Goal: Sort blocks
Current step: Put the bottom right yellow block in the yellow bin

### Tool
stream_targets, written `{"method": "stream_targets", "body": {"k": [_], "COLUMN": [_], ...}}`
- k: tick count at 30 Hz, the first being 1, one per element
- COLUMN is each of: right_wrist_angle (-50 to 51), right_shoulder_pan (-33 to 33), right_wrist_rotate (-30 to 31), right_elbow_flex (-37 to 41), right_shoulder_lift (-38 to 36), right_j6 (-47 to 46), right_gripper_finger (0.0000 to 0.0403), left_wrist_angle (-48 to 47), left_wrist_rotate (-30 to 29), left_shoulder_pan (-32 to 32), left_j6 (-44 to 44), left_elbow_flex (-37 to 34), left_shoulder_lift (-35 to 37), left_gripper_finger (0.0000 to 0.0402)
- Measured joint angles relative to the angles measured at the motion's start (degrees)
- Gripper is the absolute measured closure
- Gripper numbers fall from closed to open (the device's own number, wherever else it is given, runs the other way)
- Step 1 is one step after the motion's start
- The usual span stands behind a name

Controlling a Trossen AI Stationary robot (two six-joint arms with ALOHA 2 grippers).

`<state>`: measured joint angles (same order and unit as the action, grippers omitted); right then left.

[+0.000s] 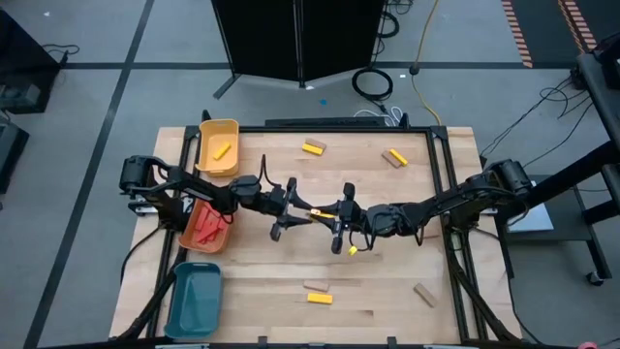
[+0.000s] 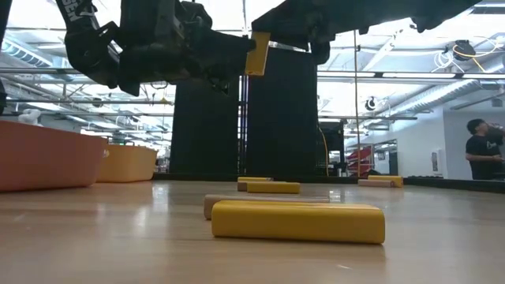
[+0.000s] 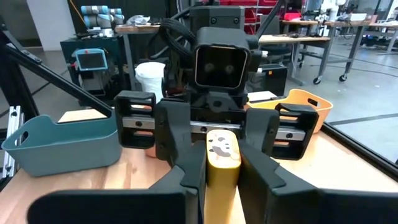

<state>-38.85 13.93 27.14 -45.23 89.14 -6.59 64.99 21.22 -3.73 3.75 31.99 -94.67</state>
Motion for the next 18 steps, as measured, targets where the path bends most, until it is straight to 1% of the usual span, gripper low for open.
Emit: {"method": "stream_targets", "body": {"k": [6, 9, 12, 18], "right_wrist_angle": [0.0, 0.0, 0.1, 0.7], "right_shoulder_pan": [-0.1, -0.1, -0.1, -0.2], "right_wrist_rotate": [0.0, 0.0, 0.0, 0.0], "right_elbow_flex": [0.0, 0.0, 0.0, 0.0], "right_shoulder_lift": [0.0, 0.0, 0.0, 0.0], "right_j6": [0.0, 0.0, 0.0, 0.6], "right_gripper_finger": [0.0353, 0.035, 0.0339, 0.0303], "left_wrist_angle": [0.0, 0.0, 0.0, 0.0], "left_wrist_rotate": [-0.4, -0.7, -1.3, -1.3], "left_shoulder_pan": [0.0, 0.0, 0.0, 0.0], "left_j6": [0.0, 0.0, -0.1, -0.2], "left_elbow_flex": [0.0, 0.0, 0.0, 0.0], "left_shoulder_lift": [0.0, 0.0, 0.0, 0.0], "left_gripper_finger": [0.0232, 0.0246, 0.0277, 0.0352]}}
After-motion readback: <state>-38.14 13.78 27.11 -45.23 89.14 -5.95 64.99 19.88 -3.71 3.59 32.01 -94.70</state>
